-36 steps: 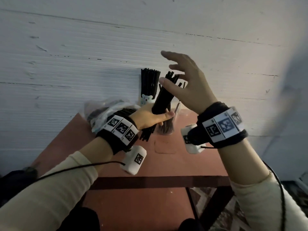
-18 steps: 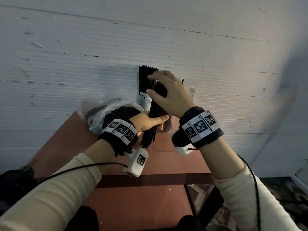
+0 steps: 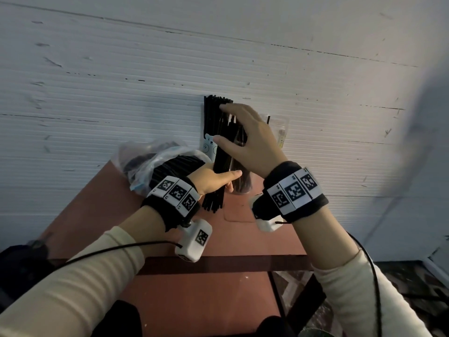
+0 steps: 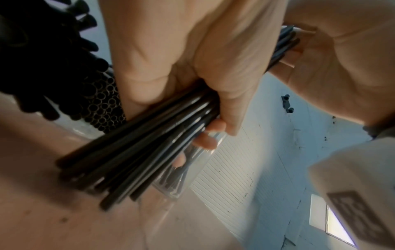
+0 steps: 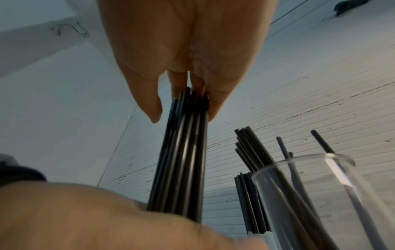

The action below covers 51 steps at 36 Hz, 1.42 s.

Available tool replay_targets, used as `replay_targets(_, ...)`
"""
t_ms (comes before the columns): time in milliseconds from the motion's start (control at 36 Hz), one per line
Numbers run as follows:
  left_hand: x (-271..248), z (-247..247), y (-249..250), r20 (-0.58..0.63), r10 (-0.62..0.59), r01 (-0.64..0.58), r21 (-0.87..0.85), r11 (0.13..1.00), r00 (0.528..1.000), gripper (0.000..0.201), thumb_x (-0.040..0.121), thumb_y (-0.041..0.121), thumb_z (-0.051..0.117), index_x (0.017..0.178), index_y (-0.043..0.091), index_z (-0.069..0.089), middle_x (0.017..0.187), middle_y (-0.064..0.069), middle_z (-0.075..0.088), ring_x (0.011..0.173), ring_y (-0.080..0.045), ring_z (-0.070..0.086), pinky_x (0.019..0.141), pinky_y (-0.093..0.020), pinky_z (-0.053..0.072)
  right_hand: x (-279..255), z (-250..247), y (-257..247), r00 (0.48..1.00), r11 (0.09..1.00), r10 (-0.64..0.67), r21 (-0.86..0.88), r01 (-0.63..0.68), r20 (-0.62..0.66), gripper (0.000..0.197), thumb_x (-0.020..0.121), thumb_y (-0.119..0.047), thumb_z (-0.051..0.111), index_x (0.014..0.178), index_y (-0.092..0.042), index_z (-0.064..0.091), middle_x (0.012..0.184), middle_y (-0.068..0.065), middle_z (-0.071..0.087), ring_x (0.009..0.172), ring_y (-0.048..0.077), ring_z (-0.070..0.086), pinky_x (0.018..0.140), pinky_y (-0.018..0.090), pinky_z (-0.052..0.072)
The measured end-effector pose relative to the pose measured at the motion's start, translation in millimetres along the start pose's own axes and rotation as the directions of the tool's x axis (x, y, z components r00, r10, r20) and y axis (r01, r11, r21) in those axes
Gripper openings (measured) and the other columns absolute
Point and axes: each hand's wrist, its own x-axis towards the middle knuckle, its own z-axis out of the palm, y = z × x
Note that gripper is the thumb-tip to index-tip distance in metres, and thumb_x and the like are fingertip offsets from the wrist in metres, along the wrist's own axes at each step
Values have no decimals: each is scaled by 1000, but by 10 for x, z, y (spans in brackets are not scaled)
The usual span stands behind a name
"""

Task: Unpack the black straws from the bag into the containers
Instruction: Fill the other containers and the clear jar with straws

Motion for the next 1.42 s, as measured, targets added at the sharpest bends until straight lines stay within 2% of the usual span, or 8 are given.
replay_targets(194,-223,-122,335,172,225,-230,9,973,959,30,95,33,59,67,21,60,67,6,67,80,-15,70,87,-33,56,-114,-235,10,966,963,216,136,-234,140,96,64,-57,79,143,-30,31,126,-3,42,96,10,57,78,17,50)
replay_targets(333,-297,-103,409,366,305,-346,50,937,879,27,93,24,63,100,-1,66,91,-15,72,84,-26,71,81,-38,59,-203,-220,25,890,953,152,174,-247,431,33,80,-35,76,109,-22,66,87,-19,65,83,1,63,74,20,51)
replay_targets(417,-212,-60,435,299,320,-355,69,932,899,33,90,28,67,94,-5,68,86,-18,71,84,-28,70,82,-35,57,-189,-256,11,936,957,102,223,-185,335,20,86,-20,69,85,0,65,80,14,66,75,25,65,68,43,53)
replay_targets(639,126,-18,540,-384,315,-341,0,940,868,88,53,56,85,115,29,28,116,-3,45,108,-16,51,94,-35,48,276,-788,321,922,849,380,424,-315,-77,11,81,-14,69,75,-10,60,57,-6,53,44,5,44,40,17,32)
replay_targets(833,562,-28,569,-131,131,-134,-14,991,983,136,62,42,88,150,26,-15,159,-8,12,145,-23,19,117,-38,22,656,-881,585,871,833,477,377,-405,-119,22,71,-23,67,82,-5,60,74,14,53,55,19,44,43,23,30)
replay_targets(1083,703,-16,502,-147,147,-140,59,988,978,80,66,34,87,131,20,43,103,17,54,91,-1,51,70,-11,35,805,-559,890,828,829,531,90,-552,183,20,80,-17,65,70,-9,50,54,5,43,42,14,37,39,21,30)
replay_targets(1305,750,6,414,-171,161,-161,16,987,972,85,64,32,89,135,22,44,118,12,58,106,-6,54,73,-7,34,651,-408,920,710,756,550,98,-647,440,21,83,-25,74,91,-7,67,75,5,71,51,10,63,44,17,46)
replay_targets(1417,749,8,392,-169,173,-170,32,985,970,84,64,36,88,135,23,45,121,11,59,110,-8,55,88,-18,38,590,-390,936,789,834,541,-62,-548,290,43,78,-47,74,102,-12,65,87,1,69,69,10,61,57,21,45)
